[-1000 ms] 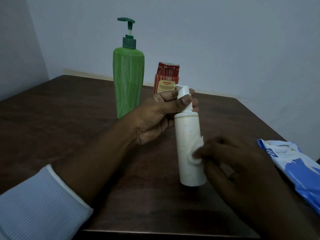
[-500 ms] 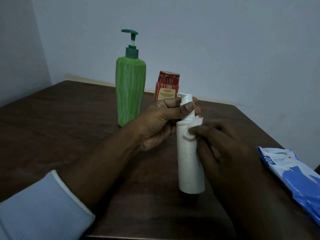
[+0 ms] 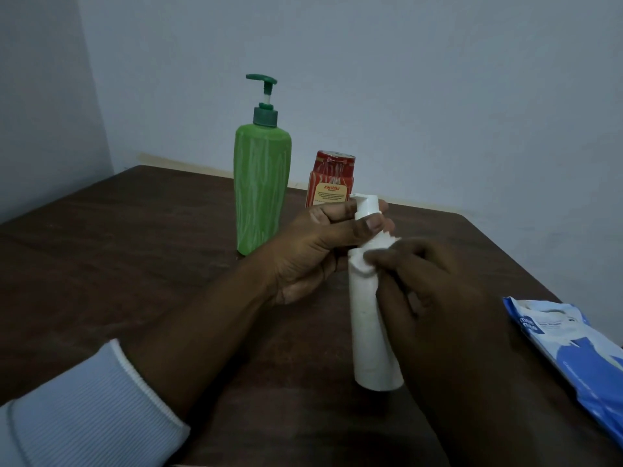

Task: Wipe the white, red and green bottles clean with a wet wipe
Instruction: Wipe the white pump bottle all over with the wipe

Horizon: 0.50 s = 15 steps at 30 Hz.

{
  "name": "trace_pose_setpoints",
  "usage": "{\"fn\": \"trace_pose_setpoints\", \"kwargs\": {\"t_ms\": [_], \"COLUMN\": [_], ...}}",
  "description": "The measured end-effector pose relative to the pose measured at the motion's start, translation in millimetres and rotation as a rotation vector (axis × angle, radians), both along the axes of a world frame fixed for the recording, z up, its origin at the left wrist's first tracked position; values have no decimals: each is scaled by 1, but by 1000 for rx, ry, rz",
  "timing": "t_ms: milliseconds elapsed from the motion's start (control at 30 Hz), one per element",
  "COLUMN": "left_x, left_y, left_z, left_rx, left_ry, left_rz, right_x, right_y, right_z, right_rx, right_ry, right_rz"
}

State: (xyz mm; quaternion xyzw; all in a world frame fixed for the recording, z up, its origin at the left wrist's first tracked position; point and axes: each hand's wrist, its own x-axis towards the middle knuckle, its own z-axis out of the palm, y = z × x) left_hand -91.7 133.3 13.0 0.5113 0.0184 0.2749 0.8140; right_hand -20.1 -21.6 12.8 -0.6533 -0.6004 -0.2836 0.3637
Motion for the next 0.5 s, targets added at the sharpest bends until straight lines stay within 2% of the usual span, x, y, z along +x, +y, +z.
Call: {"fn": "trace_pose_setpoints", "kwargs": {"t_ms": [133,333,500], "left_x": [0,-9,-9], "left_y": [-1,8,8], "left_z": [-1,3,2], "left_rx": [3,16,13], "left_ry": [-4,28,57], "left_rz": [6,-82,-42], "right_x": [0,1,12], "right_y": [-1,-14,-29], "right_z": [-2,-6,-3], "right_rx": [6,-142,-477], "right_ry": [43,111,150], "right_rz": [-17,-7,29]}}
